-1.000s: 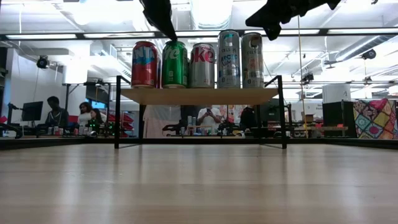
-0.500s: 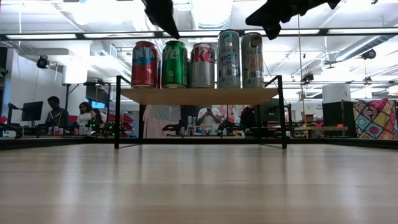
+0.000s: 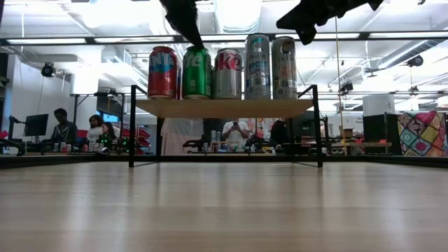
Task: Place canned beverage on shelf
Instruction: Adjust the soda cans on the shelf
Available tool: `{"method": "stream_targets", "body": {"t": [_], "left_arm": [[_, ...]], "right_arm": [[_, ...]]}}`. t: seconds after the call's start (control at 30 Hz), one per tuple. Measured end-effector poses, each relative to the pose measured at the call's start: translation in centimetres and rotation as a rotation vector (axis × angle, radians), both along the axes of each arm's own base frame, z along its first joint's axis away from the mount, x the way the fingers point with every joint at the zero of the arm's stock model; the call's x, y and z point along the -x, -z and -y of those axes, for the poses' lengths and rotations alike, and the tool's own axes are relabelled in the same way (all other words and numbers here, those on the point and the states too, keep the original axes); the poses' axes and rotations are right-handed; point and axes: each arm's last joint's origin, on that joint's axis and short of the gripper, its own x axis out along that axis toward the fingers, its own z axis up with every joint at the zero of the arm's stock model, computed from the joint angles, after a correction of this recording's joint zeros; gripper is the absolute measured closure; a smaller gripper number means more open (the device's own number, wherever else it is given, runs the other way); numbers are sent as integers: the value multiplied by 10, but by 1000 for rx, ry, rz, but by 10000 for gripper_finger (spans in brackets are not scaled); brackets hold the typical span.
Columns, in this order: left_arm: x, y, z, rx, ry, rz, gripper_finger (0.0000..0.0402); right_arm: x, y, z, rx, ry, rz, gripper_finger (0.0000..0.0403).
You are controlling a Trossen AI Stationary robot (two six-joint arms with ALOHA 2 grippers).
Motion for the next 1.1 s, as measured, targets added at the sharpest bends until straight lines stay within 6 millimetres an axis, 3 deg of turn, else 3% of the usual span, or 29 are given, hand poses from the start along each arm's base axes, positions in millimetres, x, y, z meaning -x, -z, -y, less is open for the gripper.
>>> {"method": "stream_targets", "body": {"t": [0.17, 0.4, 0.83, 1.1], "left_arm": [[-3, -1, -1, 3, -18, 31, 402], [7, -11, 2, 4, -12, 17, 402], [2, -5, 0, -12, -38, -19, 402], [5, -10, 1, -16, -37, -5, 402]], "right_arm": [[0, 0, 0, -7, 2, 0, 394], [0, 0, 0, -4, 1, -1, 394], [0, 0, 0, -1, 0, -1, 394], [0, 0, 0, -3, 0, -5, 394]]}}
